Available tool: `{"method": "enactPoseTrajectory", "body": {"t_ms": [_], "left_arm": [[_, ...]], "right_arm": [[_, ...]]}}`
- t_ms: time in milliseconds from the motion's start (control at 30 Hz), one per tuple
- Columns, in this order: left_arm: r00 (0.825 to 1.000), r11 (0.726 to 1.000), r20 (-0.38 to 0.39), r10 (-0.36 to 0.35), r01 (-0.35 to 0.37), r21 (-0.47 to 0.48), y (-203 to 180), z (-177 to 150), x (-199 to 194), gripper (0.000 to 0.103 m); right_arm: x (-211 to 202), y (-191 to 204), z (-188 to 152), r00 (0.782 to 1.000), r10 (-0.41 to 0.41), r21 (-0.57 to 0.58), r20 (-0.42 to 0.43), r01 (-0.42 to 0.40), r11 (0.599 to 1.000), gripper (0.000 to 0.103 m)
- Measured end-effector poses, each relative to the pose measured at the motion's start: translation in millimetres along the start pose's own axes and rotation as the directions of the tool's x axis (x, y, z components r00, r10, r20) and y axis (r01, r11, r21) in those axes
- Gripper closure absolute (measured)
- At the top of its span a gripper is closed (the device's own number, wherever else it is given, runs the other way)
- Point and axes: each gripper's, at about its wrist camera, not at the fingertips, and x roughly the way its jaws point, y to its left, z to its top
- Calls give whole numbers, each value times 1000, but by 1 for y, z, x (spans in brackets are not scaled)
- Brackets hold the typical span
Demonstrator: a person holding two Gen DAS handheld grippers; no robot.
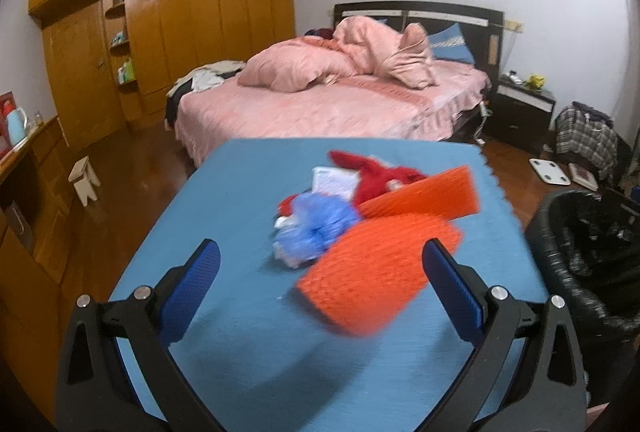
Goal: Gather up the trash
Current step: 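Reach the left tool to the orange foam net and close on it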
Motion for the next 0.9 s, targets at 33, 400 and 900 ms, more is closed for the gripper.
{"method": "enactPoseTrajectory", "body": {"t_ms": [33,400,900], "left_arm": [[1000,1000,-7,7,-7,-1,4,-2,5,5],[995,996,-48,-92,92,17,-3,-14,48,5],[970,980,-180,-162,179,83,-40,-44,100,76]], "right_arm": [[10,5,-4,1000,8,-2,-17,-8,1000,10],[59,20,-20,996,-37,-51,-82,33,998,14],[81,14,-32,989,-58,-53,-135,52,997,14]]}}
